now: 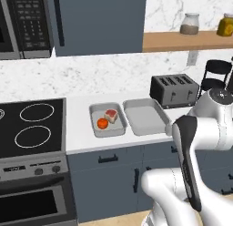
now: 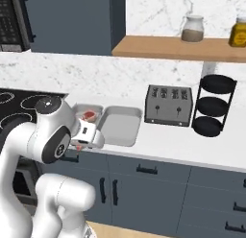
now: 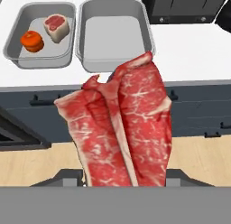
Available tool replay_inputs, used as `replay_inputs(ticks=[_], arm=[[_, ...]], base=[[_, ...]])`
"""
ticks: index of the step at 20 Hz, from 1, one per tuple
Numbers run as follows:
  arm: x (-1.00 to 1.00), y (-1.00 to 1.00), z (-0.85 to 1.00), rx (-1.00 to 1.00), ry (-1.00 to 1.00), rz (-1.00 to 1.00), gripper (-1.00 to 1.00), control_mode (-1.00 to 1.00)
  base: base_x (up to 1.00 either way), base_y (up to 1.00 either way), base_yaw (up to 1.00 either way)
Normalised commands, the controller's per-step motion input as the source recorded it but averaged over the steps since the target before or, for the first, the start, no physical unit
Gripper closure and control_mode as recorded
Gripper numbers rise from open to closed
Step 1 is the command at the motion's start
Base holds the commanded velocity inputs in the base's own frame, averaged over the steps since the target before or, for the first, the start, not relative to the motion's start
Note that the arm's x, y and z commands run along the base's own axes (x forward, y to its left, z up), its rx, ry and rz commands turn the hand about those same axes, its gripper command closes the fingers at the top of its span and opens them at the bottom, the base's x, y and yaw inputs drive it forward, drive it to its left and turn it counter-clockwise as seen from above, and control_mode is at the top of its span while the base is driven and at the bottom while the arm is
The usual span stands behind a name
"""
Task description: Place one squash and one steak in each tupperware on the nearby counter, to pack two identical lunches.
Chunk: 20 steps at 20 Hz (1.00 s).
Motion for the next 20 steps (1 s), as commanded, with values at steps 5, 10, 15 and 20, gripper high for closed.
replay_inputs(ticks=[5,10,15,20], arm=[[0.00,0.00,0.00,0.00,0.00,0.00,1.00,1.00],[0.00,0.00,0.00,0.00,0.00,0.00,1.00,1.00],[0.00,0.00,0.00,0.00,0.00,0.00,1.00,1.00],[0.53,0.00,-0.23,0.00,0.02,0.00,1.00,-1.00]], base=[[0.79,-0.02,0.04],[0.29,-0.12,0.00],[0.24,-0.02,0.00],[0.00,0.00,0.00]])
